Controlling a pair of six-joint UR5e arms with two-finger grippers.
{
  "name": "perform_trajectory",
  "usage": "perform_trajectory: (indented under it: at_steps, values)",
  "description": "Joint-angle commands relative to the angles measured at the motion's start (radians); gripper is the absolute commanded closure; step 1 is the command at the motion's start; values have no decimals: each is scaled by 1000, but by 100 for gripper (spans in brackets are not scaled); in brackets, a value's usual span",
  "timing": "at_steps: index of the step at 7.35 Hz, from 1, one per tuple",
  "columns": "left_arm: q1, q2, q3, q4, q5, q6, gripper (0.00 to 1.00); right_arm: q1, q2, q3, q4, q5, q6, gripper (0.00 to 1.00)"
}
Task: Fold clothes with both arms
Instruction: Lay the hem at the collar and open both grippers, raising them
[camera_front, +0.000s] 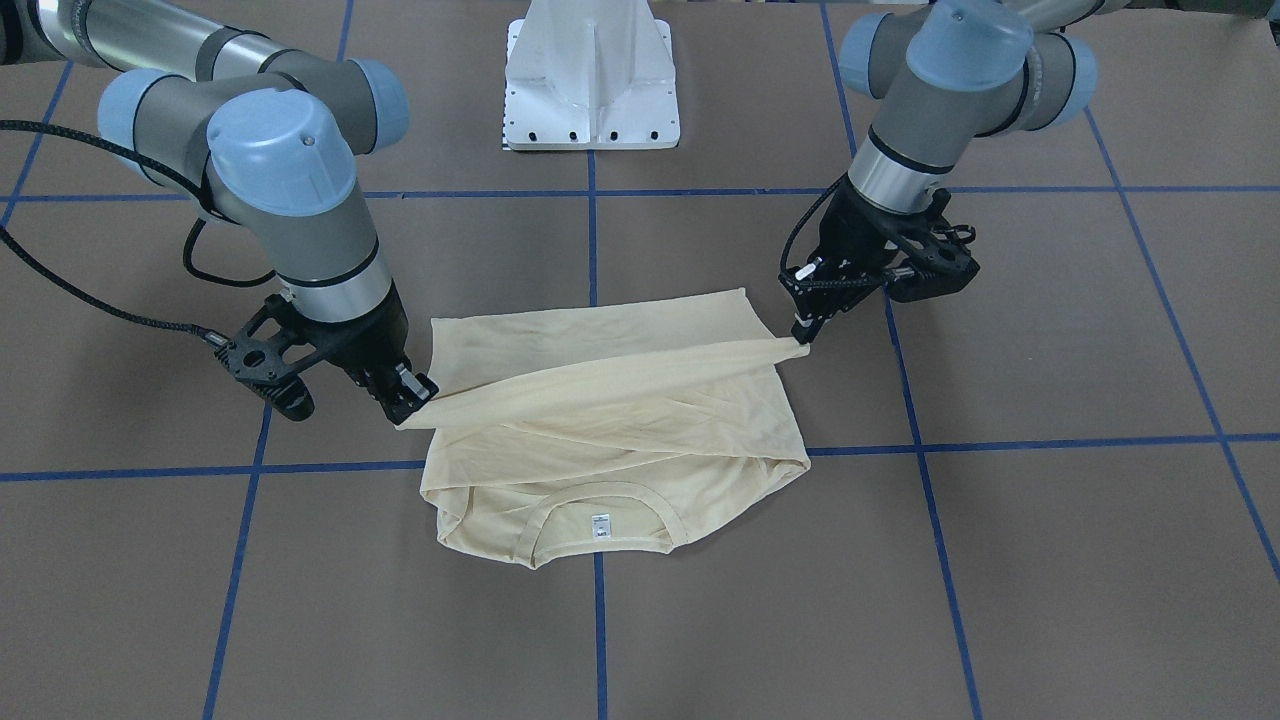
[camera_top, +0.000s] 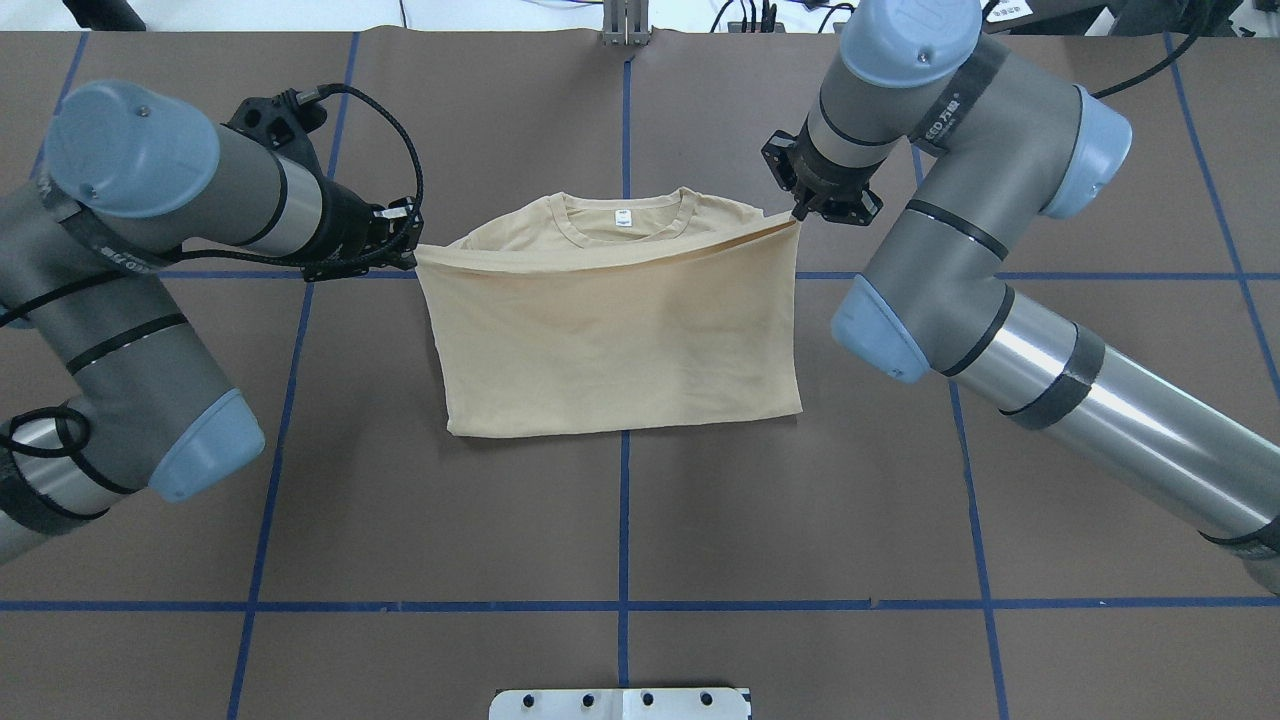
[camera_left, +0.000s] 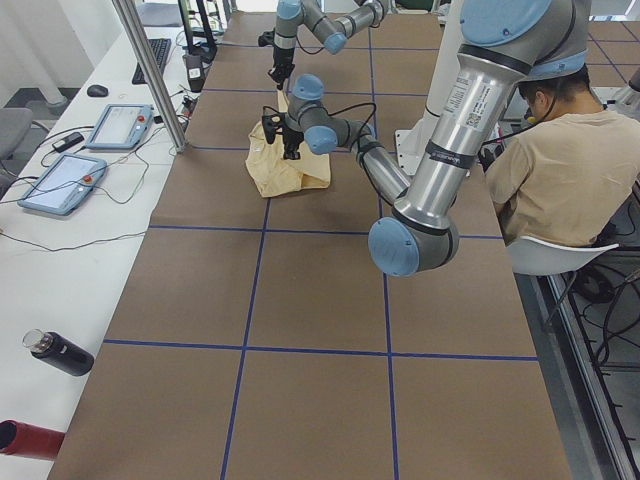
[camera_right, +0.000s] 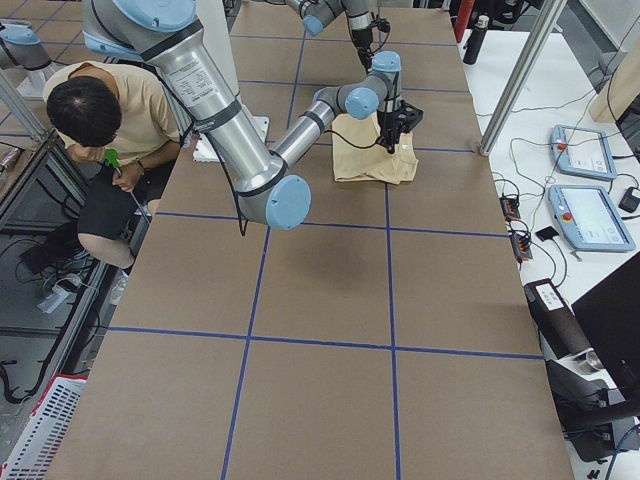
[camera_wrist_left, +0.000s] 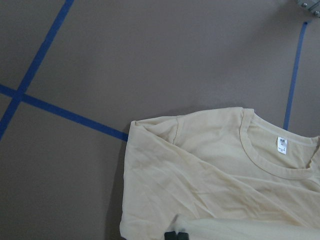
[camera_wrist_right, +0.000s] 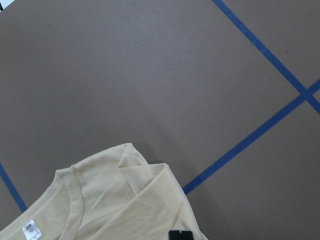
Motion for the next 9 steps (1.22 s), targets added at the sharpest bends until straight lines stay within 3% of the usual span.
perform_trajectory:
  at_steps: [1, 5, 9]
  values:
    - [-44, -47, 171, -125, 3, 26, 100, 6, 76, -147, 26, -7, -36, 100]
    - [-48, -128, 386, -252, 11, 21, 100, -1, 145, -427, 276, -20, -55, 100]
    - [-41, -168, 508, -310, 49, 21, 100, -17, 156, -465, 290, -31, -56, 100]
